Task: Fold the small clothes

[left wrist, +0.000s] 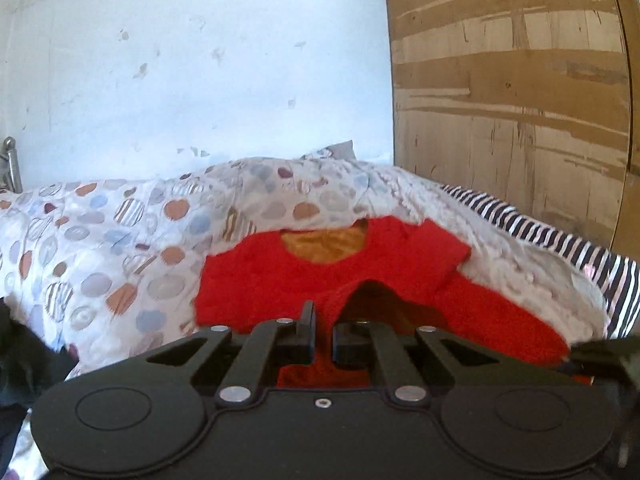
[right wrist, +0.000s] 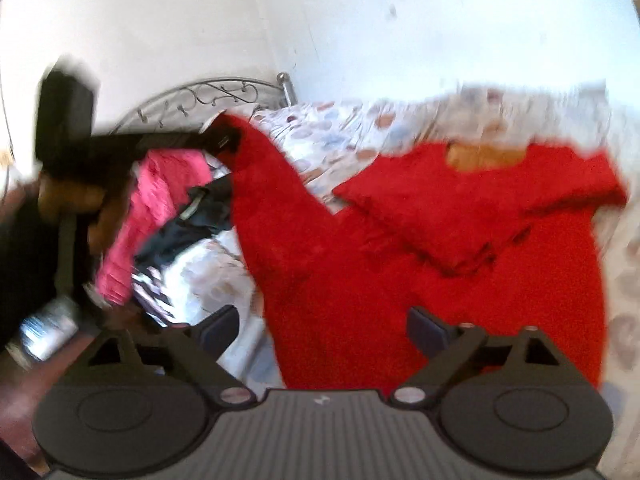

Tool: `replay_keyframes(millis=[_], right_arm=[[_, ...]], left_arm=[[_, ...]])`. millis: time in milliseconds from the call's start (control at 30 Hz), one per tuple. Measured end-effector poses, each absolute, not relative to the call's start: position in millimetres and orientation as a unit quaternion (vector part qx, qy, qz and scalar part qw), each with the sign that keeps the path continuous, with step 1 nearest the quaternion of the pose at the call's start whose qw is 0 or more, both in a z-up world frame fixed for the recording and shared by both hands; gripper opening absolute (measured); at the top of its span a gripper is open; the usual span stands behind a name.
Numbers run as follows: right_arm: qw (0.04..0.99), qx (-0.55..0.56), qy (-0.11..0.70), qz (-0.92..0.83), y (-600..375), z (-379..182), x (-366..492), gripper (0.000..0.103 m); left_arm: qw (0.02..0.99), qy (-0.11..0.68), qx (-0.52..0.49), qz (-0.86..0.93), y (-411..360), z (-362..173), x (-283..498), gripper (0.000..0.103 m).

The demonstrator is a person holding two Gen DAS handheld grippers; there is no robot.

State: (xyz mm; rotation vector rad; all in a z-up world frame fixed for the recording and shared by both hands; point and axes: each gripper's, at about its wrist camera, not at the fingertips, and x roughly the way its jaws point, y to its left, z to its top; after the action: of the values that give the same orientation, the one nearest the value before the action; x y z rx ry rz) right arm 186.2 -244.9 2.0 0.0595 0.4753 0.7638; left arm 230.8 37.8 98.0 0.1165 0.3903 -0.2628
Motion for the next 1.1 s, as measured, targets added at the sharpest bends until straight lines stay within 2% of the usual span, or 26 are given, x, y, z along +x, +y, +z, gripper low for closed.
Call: replay_keyframes(millis=[167, 400, 467, 600, 800, 900, 967, 1033, 1100], right_arm=[[0.924, -0.085, 0.186, 0.324, -219.6, -9.1, 145.6, 0.103], [0.948, -0.219, 0.146, 0.182, -182.3, -45.4, 134.1, 0.100], [0.951, -0.245, 0.131, 0.139, -182.5, -53.7, 132.0, 0.097], [0.952, -0.285, 0.094, 0.068, -196.5, -61.2, 119.1, 0.102], [0.935, -0.345, 0.069, 0.035, -213.5, -66.3, 96.5, 0.100], [0.928, -0.363, 0.063, 0.049, -216.6, -67.5, 88.9, 0.084], [0.928, -0.361, 0.064, 0.061, -219.2, -62.2, 86.5, 0.058], [0.928, -0.361, 0.059, 0.067, -222.7, -55.8, 81.6, 0.042], [0.932, -0.352, 0.051, 0.073, -228.3, -45.0, 78.4, 0.033]], left_arm=[[0.971, 0.189, 0.050, -0.139, 21.5, 110.8, 243.6, 0.006], [0.974, 0.173, 0.030, -0.143, 15.5, 126.2, 248.4, 0.006], [0.976, 0.166, 0.027, -0.141, 17.0, 130.7, 245.5, 0.006], [0.978, 0.156, 0.019, -0.135, 26.3, 137.9, 238.9, 0.006], [0.982, 0.143, -0.001, -0.124, 43.8, 145.0, 228.9, 0.006], [0.982, 0.143, -0.002, -0.119, 49.1, 145.6, 224.3, 0.006], [0.983, 0.144, -0.001, -0.116, 51.1, 145.3, 220.2, 0.006], [0.983, 0.143, -0.002, -0.113, 53.7, 145.1, 215.8, 0.006], [0.984, 0.143, -0.002, -0.109, 57.5, 144.7, 211.4, 0.006]])
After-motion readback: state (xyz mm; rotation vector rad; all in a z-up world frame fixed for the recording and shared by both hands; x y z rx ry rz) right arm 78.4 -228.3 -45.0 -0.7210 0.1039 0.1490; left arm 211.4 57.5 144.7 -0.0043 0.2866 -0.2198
